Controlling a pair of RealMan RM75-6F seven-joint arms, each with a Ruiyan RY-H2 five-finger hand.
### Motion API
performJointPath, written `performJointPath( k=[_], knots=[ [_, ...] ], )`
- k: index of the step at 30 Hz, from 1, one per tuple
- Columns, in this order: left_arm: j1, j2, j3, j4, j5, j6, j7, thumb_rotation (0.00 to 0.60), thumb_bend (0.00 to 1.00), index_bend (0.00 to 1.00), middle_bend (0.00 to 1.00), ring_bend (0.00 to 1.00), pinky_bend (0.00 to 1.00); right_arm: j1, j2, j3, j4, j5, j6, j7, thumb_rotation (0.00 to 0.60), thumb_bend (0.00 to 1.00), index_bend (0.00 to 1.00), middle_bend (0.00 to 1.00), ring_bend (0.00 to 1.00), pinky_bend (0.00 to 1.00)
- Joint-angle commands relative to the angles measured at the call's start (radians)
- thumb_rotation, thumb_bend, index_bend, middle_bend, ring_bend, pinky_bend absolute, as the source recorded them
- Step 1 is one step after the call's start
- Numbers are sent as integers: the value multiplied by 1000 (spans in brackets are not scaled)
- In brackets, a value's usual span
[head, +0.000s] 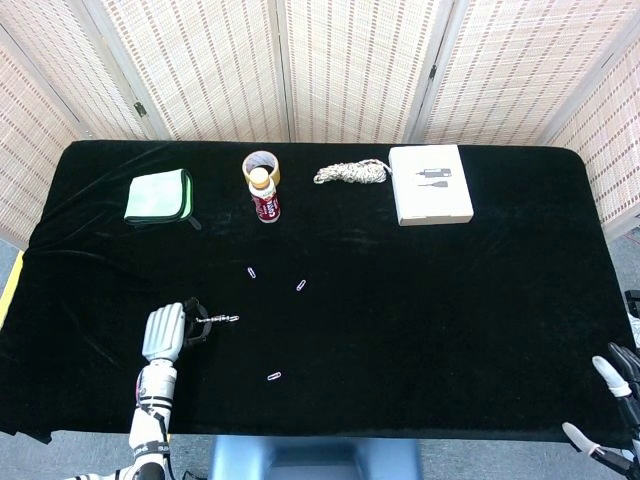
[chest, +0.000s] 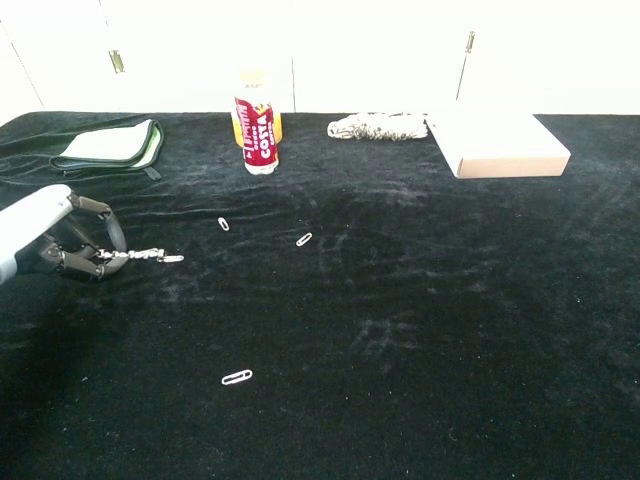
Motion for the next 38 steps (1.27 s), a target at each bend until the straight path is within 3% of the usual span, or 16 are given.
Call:
performJointPath(
  k=[1,3,4,13,15,16,17,19,21,23,24,27,30,38],
  knots=[
    [-8,22,9,-17,-15,-31,22,600,230,252,1000,1000,1000,-1,0,1,-2,3,0,-1,600,10,0,0,0,0],
    [-9,24,7,-21,-5,-29,14,600,151,35,1000,1000,1000,-2,1,1,-1,3,2,-1,600,10,0,0,0,0],
    [-8,26,7,-23,1,-28,10,600,139,6,1000,1000,1000,-3,0,1,-1,3,3,0,600,10,0,0,0,0],
    [5,100,38,-96,58,-19,12,600,118,0,981,1000,1000,-1,-1,2,-1,2,-4,-7,600,10,0,0,0,0],
    [26,163,82,-152,97,-7,33,600,119,0,865,961,992,3,3,1,-7,7,-16,-7,600,10,0,0,0,0],
    [41,198,114,-181,122,8,57,600,120,0,764,884,952,7,6,0,-9,9,-25,-5,600,10,0,0,0,0],
    [67,245,162,-216,161,37,91,600,121,0,660,782,884,14,10,0,-13,13,-41,-5,600,10,0,0,0,0],
    [111,316,229,-264,222,93,124,600,123,0,419,511,647,26,18,2,-26,30,-76,-8,600,9,0,0,0,0],
    [173,384,291,-287,314,180,113,600,126,0,121,157,255,43,26,9,-50,56,-122,-24,600,9,0,0,0,0],
    [229,433,341,-278,402,260,79,600,127,0,16,25,54,58,30,14,-74,77,-164,-43,600,10,0,0,0,0],
    [268,456,371,-260,458,316,50,600,127,0,1,3,8,69,34,16,-89,89,-195,-54,600,10,0,0,0,0],
    [365,484,420,-188,548,445,-34,600,126,0,0,0,0,100,42,24,-127,132,-279,-86,600,10,0,0,0,0],
    [435,476,416,-111,575,537,-108,600,126,0,0,0,0,123,43,30,-163,162,-344,-131,600,10,0,0,0,0],
    [467,508,403,-81,578,505,-170,600,123,0,0,0,0,133,40,28,-194,160,-366,-181,600,9,0,0,0,0]
  ],
)
